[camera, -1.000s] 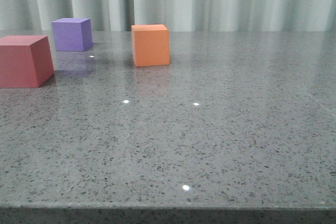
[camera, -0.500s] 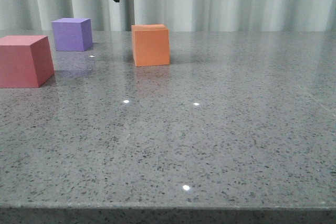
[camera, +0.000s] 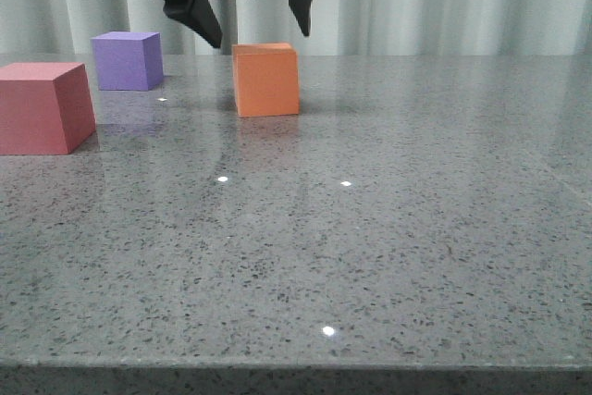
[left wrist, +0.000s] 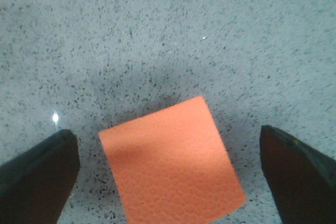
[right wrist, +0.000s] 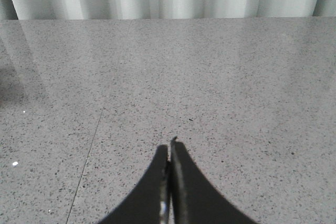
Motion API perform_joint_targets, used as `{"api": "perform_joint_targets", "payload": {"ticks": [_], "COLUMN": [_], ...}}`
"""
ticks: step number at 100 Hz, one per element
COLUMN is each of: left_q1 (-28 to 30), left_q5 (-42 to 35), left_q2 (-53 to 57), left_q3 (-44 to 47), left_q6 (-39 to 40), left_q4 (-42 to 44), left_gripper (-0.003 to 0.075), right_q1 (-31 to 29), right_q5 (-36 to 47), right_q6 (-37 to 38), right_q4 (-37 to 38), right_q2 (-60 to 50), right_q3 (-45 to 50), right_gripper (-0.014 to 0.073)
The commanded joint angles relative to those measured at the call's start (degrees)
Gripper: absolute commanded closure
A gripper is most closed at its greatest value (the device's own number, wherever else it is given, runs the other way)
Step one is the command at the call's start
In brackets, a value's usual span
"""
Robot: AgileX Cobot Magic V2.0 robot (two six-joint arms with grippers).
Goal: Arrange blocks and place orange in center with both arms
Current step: 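Move the left gripper over the orange cube and close on it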
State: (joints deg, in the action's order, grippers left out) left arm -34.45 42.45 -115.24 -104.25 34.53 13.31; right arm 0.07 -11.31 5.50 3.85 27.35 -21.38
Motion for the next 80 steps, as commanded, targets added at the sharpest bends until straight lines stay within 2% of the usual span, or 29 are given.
{"api": "perform_joint_targets", "payload": {"ticks": [1, 24, 44, 66, 73, 80], "left_q1": [-0.4, -0.4, -0.4, -0.4, -0.4, -0.63], "left_q5": [-2.94, -2.94, -2.52, -2.5, -2.5, -2.5], "left_q2": [2.4, 1.99, 1.24, 1.11, 1.11, 1.11], "left_q3": [-1.91, -1.78, -1.78, -1.55, -1.55, -1.55], "left_q6": [0.66, 0.98, 1.07, 1.07, 1.07, 1.07], "left_q4": [0.3, 0.31, -0.11, -0.54, -0.54, -0.54], "left_gripper": [0.0069, 0.0071, 0.0122, 0.0126, 0.0164, 0.0248], "right_q1": [-0.43, -0.43, -0.43, -0.43, -0.43, -0.43], "right_q5": [4.82, 4.82, 4.82, 4.82, 4.82, 4.82], "right_q6": [-0.32, -0.32, -0.32, -0.32, -0.32, -0.32], "right_q4": [0.18, 0.18, 0.18, 0.18, 0.18, 0.18], "right_q2": [-0.01, -0.01, -0.01, -0.01, -0.01, -0.01], "right_q3": [-1.58, -1.58, -1.58, -1.58, -1.58, -1.58], "right_gripper": [0.0663, 0.0663, 0.0663, 0.0663, 0.0663, 0.0663]}}
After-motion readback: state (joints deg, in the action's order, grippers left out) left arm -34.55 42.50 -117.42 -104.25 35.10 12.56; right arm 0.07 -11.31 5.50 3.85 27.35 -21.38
